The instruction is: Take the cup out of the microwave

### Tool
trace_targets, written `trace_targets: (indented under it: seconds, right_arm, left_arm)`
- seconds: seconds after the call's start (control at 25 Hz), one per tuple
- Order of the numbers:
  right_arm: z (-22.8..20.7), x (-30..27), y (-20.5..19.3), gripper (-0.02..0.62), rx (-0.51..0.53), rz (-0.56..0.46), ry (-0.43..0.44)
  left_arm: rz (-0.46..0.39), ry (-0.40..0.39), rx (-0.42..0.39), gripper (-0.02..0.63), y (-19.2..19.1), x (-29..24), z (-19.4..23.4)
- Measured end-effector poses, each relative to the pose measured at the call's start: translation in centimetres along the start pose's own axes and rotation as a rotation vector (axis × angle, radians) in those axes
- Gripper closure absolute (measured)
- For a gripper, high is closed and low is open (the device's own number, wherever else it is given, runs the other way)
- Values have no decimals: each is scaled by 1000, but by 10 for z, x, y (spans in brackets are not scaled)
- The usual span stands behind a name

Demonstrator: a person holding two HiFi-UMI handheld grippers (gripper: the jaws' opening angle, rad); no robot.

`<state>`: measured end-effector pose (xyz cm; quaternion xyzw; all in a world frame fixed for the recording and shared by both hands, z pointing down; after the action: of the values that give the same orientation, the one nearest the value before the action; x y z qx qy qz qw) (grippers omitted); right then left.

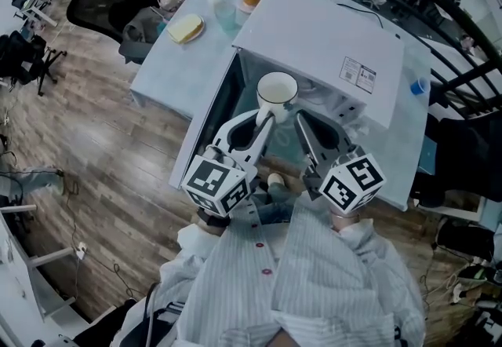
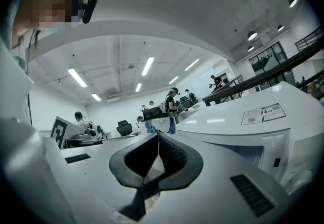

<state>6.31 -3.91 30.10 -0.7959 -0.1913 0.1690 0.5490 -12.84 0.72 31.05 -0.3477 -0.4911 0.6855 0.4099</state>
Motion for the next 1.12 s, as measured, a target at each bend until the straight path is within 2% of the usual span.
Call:
trace_targets:
  seconds: [0.64, 1.12]
  right_arm:
    - [0, -7, -1, 561, -13, 25, 36]
    - [-4, -4, -1, 561, -7, 22, 19]
  left_arm:
    - [-8, -14, 8, 537, 8, -5, 4]
    - [-4, -20, 7, 537, 6, -9, 1]
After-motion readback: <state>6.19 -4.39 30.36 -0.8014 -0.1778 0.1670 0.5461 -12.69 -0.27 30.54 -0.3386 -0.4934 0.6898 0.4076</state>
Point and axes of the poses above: the fingertips, and each gripper's own axes: x backward along the fingers, z to its left, y out of its top, the point moved 10 cm from there along x, backward along the fingers, and after that the axes turned 6 degrees about y, right-handed, at the moved point
